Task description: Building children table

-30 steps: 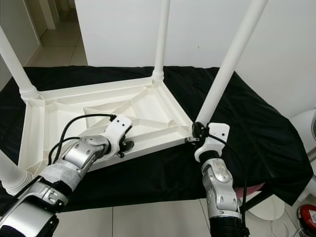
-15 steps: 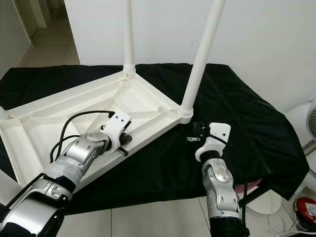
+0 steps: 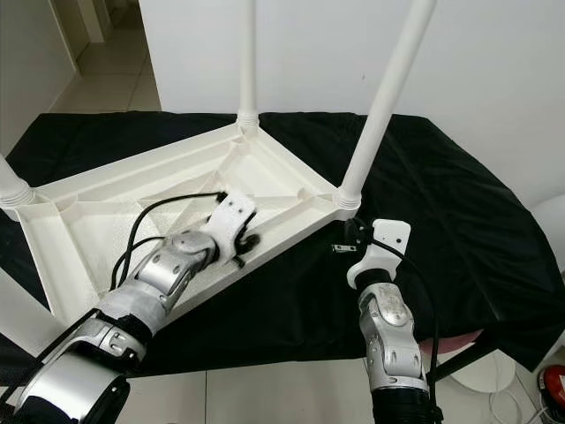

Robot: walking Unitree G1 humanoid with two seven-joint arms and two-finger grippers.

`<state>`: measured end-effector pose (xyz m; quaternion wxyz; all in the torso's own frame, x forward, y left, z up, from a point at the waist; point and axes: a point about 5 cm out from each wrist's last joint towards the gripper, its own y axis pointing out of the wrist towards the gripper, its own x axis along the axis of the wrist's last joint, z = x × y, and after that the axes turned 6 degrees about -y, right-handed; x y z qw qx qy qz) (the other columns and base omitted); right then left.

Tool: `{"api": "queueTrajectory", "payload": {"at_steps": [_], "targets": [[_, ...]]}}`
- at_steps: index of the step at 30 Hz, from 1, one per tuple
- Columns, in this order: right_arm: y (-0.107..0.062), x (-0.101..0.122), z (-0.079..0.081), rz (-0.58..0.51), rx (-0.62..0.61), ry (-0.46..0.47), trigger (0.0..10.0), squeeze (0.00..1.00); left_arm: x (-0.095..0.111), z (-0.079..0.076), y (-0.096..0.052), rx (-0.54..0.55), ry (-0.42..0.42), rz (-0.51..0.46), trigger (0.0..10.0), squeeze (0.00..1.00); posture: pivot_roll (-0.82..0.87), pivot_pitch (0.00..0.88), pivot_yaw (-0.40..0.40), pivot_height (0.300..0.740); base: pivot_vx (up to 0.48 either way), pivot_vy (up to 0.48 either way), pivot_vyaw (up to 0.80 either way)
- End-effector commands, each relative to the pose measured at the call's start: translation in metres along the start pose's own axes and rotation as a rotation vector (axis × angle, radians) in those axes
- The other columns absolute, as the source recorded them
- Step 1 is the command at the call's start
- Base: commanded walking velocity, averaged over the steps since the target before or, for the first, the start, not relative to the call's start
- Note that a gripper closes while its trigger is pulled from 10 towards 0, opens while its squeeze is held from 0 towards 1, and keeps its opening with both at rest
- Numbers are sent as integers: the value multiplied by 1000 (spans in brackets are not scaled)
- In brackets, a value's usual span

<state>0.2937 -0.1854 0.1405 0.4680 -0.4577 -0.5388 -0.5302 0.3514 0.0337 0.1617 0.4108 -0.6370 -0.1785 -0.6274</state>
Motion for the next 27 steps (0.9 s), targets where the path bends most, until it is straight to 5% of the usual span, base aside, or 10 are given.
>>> {"api": "queueTrajectory", "payload": {"at_steps": [1,5,6,7,8,12,16,23,27], "targets": [[0,-3,0,13,-8,-1,10000,0,2,5,-1,109,4,-23,10000,1000,-65,0,-18,740,0,0,0],[0,-3,2,15,-7,3,10000,0,11,6,-4,116,19,-92,10000,914,-60,0,-19,740,0,0,0],[1,-4,3,15,-7,4,10000,0,17,8,-7,120,0,-143,10000,0,-51,0,-24,740,0,0,0],[1,-4,3,15,-7,4,10000,0,17,8,-7,120,0,-143,10000,0,-51,0,-24,740,0,0,0],[2,-4,5,14,-3,6,10000,0,27,12,-22,87,-23,-240,10000,0,-43,0,-27,740,0,0,0],[2,-4,5,14,-3,6,10000,0,29,12,-27,78,-17,-269,10000,0,-43,0,-27,740,0,0,0],[2,-4,6,16,4,6,10000,0,19,11,-49,47,58,-314,10000,0,-33,0,-33,740,0,0,0],[4,-5,6,17,10,4,10000,0,7,9,-72,-50,5,-295,10000,0,-18,0,-45,740,0,0,0],[6,-4,7,16,22,0,10000,0,-16,6,-93,-155,42,-179,10000,0,-7,0,-58,740,0,0,0]]}}
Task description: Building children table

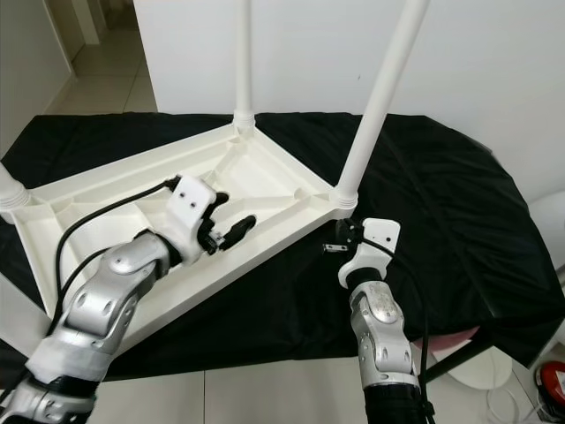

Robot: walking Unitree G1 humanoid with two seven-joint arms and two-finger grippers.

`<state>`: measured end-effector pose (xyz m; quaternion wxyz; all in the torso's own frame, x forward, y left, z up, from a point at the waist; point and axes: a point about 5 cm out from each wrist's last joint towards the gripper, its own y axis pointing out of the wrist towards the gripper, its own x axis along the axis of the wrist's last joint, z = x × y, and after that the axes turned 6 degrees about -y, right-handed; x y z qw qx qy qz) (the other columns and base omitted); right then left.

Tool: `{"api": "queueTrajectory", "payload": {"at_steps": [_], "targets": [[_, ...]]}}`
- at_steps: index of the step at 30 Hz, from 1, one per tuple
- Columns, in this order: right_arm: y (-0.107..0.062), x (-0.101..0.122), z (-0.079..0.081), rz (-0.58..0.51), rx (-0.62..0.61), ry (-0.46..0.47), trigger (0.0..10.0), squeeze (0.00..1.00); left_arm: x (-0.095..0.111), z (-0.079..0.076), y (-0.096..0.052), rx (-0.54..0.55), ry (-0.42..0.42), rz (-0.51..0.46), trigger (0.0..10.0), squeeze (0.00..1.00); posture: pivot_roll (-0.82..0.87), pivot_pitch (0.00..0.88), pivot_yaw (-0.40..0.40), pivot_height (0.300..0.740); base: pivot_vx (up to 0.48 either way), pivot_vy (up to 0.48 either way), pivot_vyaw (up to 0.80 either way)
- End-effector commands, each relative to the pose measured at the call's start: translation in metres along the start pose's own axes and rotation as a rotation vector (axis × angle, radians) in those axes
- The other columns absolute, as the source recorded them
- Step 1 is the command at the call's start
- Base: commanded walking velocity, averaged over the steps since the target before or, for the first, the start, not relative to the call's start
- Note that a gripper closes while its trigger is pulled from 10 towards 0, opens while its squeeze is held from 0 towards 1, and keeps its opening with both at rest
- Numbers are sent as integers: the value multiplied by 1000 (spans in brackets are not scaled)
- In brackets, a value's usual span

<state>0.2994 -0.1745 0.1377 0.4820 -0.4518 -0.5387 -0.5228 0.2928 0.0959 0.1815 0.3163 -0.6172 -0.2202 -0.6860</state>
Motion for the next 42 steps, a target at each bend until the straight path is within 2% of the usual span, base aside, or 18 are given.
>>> {"api": "queueTrajectory", "payload": {"at_steps": [1,2,4,6,8,11,17,25,27,28,30,38,40,41,42], "targets": [[1,-1,-4,1,-4,-15,10000,0,-6,-5,-8,-83,-1,47,10000,0,-7,0,-58,740,0,0,0],[1,0,-4,0,-2,-16,10000,0,-11,-8,-15,-123,6,78,10000,0,-7,0,-58,740,0,0,0],[1,0,-4,0,-2,-16,10000,0,-11,-8,-15,-123,6,78,10000,0,-7,0,-58,740,0,0,0],[3,1,-5,-1,3,-21,10000,0,-23,-15,-31,-199,-6,165,10000,0,-3,0,-67,740,0,0,0],[4,1,-5,-2,7,-24,10000,0,-31,-19,-40,-228,7,216,10000,0,-2,0,-68,740,0,0,0],[4,1,-5,-3,8,-25,10000,0,-32,-19,-42,-231,9,227,10000,0,-1,0,-69,740,0,0,0],[4,2,-5,-5,11,-25,10000,0,-42,-18,-49,-222,3,322,10000,0,-4,0,-69,740,0,0,0],[3,1,-3,-3,23,-29,10000,0,-49,-18,-46,-157,-19,398,10000,0,-11,0,-58,740,0,0,0],[2,0,-3,-3,22,-28,10000,0,-51,-17,-44,-123,-26,418,10000,0,-12,0,-55,740,0,0,0],[2,0,-3,-2,20,-26,10000,0,-54,-14,-38,-45,-45,439,10000,0,-12,0,-56,740,0,0,0],[2,0,-3,-2,20,-26,10000,0,-54,-14,-38,-45,-45,439,10000,0,-12,0,-56,740,0,0,0],[2,-1,-2,1,23,-22,10000,0,-54,-6,-30,86,-50,467,10000,0,-9,0,-56,740,0,0,0],[2,-1,-2,1,23,-22,10000,0,-54,-6,-30,86,-50,467,10000,0,-9,0,-56,740,0,0,0],[2,-1,-2,1,24,-22,10000,0,-53,-4,-29,114,-63,462,7725,0,-8,0,-57,740,0,0,0],[2,-1,-1,1,25,-22,10000,0,-52,-3,-27,125,-63,458,2627,0,-8,0,-57,740,0,0,0]]}}
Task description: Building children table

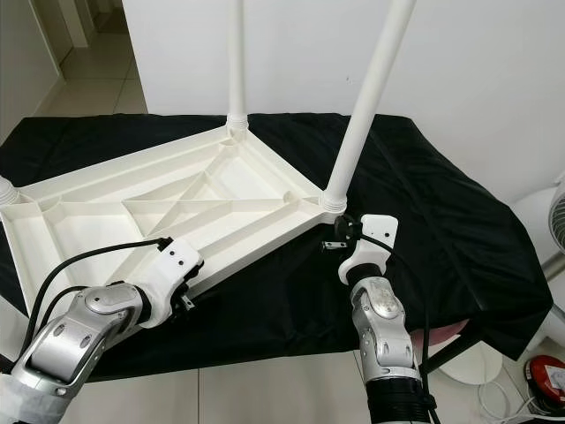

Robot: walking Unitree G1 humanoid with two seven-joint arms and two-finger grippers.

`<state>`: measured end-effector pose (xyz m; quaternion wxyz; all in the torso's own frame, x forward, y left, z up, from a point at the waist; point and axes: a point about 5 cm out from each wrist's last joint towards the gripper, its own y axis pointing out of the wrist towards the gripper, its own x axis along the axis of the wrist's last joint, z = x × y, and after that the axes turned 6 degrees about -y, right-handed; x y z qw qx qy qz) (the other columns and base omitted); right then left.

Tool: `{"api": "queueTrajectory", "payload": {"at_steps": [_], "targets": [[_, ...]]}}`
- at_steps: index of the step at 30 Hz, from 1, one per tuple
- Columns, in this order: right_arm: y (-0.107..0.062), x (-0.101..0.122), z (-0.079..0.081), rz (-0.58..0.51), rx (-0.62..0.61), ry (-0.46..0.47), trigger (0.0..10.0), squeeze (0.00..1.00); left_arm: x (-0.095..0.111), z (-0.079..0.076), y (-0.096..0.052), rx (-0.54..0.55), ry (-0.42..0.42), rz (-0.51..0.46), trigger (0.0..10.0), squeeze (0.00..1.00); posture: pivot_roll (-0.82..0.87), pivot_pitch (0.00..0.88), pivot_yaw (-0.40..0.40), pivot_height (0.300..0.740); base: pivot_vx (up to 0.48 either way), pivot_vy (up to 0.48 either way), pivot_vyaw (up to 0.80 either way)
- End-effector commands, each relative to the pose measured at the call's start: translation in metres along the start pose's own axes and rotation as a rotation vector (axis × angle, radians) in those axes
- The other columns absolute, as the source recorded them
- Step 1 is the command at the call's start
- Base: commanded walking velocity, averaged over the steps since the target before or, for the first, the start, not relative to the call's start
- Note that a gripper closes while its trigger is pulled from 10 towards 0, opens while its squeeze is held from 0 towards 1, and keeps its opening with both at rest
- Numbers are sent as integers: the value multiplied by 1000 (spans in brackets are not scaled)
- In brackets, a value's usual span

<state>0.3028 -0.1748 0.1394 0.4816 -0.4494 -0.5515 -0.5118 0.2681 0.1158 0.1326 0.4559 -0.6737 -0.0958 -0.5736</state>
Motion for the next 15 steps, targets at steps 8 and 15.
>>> {"api": "queueTrajectory", "payload": {"at_steps": [8,15], "targets": [[1,-2,2,2,4,3,10000,0,12,-1,11,124,-13,-9,0,0,-7,0,-57,740,0,0,0],[1,-2,4,1,4,7,10000,0,27,-10,26,112,-1,-40,0,0,-7,0,-55,740,0,0,0]]}}
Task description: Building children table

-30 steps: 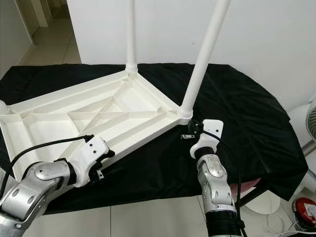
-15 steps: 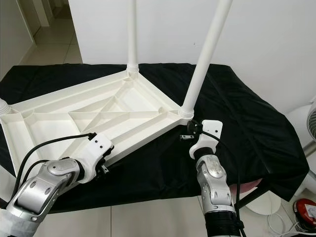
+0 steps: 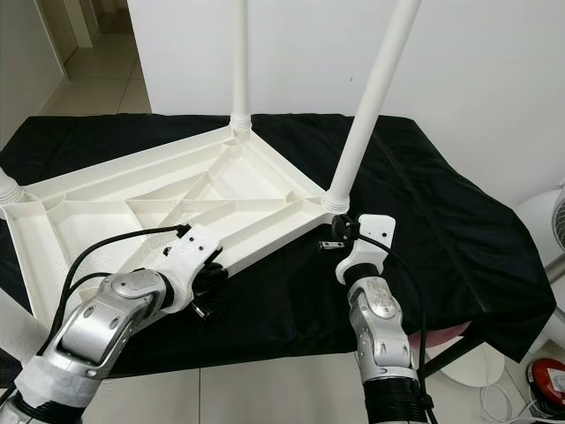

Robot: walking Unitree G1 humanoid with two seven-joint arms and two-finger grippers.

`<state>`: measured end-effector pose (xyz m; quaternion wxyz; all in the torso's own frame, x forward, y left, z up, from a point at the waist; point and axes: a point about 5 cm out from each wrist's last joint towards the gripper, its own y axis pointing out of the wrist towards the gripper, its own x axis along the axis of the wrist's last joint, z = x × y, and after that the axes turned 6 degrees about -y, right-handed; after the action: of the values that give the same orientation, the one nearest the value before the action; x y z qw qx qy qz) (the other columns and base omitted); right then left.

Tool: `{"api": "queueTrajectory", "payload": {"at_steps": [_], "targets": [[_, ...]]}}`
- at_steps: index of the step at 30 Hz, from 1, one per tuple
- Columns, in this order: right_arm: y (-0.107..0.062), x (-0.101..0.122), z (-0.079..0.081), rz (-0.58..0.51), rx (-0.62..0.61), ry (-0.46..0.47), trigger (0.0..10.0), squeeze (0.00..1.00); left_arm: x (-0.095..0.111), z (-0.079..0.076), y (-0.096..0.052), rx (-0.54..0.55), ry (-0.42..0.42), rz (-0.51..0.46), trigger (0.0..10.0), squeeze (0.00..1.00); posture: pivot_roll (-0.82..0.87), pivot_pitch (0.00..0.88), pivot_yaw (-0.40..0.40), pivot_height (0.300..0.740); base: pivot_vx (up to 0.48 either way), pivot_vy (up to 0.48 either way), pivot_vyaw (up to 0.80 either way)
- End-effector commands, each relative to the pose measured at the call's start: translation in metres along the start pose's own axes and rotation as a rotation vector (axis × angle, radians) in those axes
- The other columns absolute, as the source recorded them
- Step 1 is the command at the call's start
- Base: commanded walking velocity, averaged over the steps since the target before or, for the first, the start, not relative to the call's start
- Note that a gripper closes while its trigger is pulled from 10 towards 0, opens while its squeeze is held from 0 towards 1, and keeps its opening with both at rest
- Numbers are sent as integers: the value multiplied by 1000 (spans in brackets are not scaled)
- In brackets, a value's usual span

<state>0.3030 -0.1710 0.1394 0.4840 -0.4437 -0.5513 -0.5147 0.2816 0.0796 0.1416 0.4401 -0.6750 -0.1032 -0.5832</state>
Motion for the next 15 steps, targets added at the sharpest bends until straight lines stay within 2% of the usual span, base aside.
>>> {"api": "queueTrajectory", "payload": {"at_steps": [1,3,4,5,8,12,15], "targets": [[0,-2,1,7,-1,-3,10000,0,6,5,6,125,0,-14,0,0,-9,0,-53,740,0,0,0],[0,-2,1,7,-1,-3,10000,0,6,5,6,125,0,-14,0,0,-9,0,-53,740,0,0,0],[0,-2,1,5,-7,1,10000,0,13,2,14,130,-2,-24,0,0,-12,0,-48,740,0,0,0],[0,-2,1,5,-7,1,10000,0,13,2,14,130,-2,-24,0,0,-12,0,-48,740,0,0,0],[-1,-1,-1,1,-24,3,10000,0,27,0,27,147,-11,-39,0,0,-24,0,-35,740,0,0,0],[-1,-1,-1,1,-28,5,10000,0,30,1,29,160,-16,-42,0,0,-26,0,-32,740,0,0,0],[-2,-2,-2,1,-35,5,10000,0,44,5,41,214,-9,-74,0,0,-27,0,-30,740,0,0,0]]}}
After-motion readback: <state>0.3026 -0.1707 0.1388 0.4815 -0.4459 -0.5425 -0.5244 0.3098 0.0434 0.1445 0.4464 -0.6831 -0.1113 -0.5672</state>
